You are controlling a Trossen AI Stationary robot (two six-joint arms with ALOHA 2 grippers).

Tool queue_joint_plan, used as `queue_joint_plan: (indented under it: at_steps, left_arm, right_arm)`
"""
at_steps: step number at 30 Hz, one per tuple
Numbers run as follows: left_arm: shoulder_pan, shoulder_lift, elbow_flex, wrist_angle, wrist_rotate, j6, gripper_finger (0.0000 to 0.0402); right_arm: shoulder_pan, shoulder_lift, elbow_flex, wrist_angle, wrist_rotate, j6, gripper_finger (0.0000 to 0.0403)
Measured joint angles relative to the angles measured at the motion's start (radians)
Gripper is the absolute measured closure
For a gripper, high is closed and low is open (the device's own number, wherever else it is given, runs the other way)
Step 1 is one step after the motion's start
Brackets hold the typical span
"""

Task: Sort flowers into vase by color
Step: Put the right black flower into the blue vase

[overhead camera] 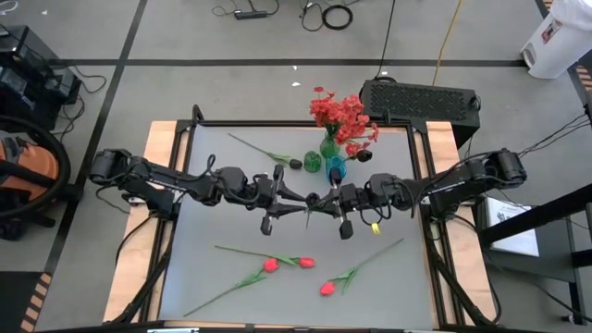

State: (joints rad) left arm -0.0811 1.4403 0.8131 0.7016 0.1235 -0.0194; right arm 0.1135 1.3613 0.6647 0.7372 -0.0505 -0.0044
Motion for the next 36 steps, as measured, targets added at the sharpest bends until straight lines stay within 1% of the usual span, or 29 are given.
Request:
queue_joint_plan:
  at_steps: [10, 15, 26, 31, 36]
  left_arm:
    - [0.0, 0.0, 0.0, 0.005, 0.0, -0.001, 0.0299]
    - [0.0, 0.0, 0.0, 0.035, -0.001, -0.003, 0.0299]
    - [0.0, 0.0, 0.0, 0.053, -0.028, -0.049, 0.0299]
    - [0.0, 0.04, 0.013, 0.054, -0.026, -0.053, 0.0299]
    - [0.0, 0.092, 0.054, 0.052, -0.009, -0.051, 0.0299]
  right_arm:
    - [0.0, 0.0, 0.0, -0.003, -0.003, 0.018, 0.0403]
    - [0.0, 0.0, 0.0, 0.002, -0.003, 0.042, 0.0403]
    - [0.0, 0.0, 0.0, 0.022, -0.003, 0.045, 0.0403]
    - [0.0, 0.0, 0.0, 0.021, -0.003, 0.045, 0.0403]
    - [0.0, 0.0, 0.0, 0.012, -0.003, 0.045, 0.0403]
